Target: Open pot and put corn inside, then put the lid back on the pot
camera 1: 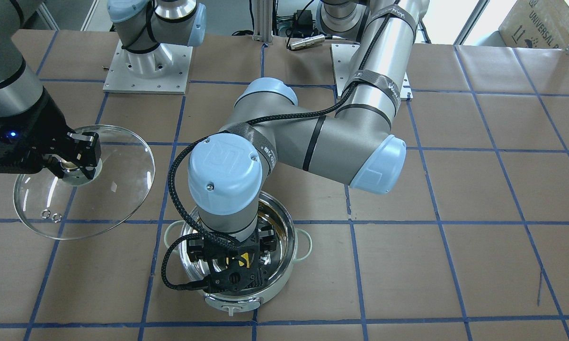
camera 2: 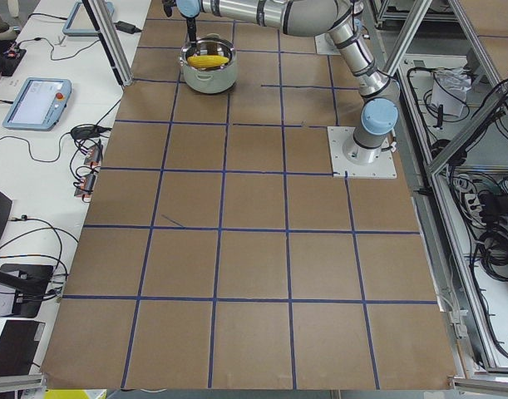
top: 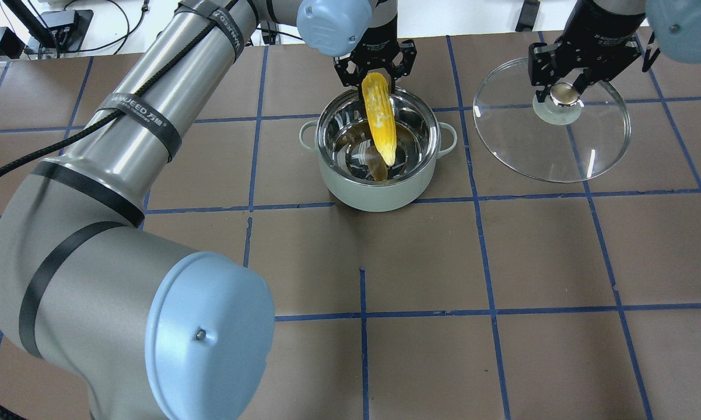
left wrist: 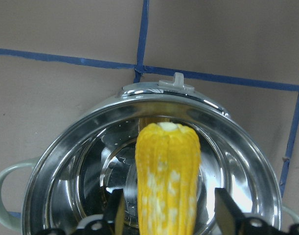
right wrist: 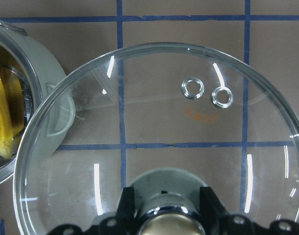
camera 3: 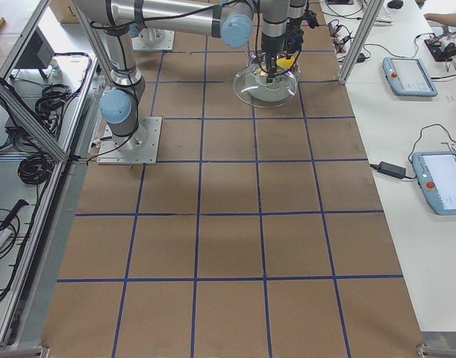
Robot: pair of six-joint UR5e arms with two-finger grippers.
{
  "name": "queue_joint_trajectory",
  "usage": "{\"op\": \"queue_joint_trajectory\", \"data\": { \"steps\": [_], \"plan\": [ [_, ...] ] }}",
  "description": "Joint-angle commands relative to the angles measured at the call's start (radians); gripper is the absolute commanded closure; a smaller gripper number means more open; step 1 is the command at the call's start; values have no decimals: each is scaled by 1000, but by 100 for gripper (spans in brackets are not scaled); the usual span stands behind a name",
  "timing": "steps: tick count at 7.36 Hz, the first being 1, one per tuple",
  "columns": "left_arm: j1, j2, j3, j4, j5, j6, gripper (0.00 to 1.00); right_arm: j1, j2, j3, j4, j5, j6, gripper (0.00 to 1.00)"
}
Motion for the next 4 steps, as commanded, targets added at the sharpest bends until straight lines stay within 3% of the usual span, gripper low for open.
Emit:
{"op": "queue_joint_trajectory", "data": {
  "steps": [1, 4],
  "plan": [
    [48, 20, -43, -2, 2, 95, 0, 0, 2, -3, -3, 2, 0, 95],
    [197, 167, -206, -13, 22, 395, 0, 10, 43, -119, 12, 38, 21, 95]
  ]
}}
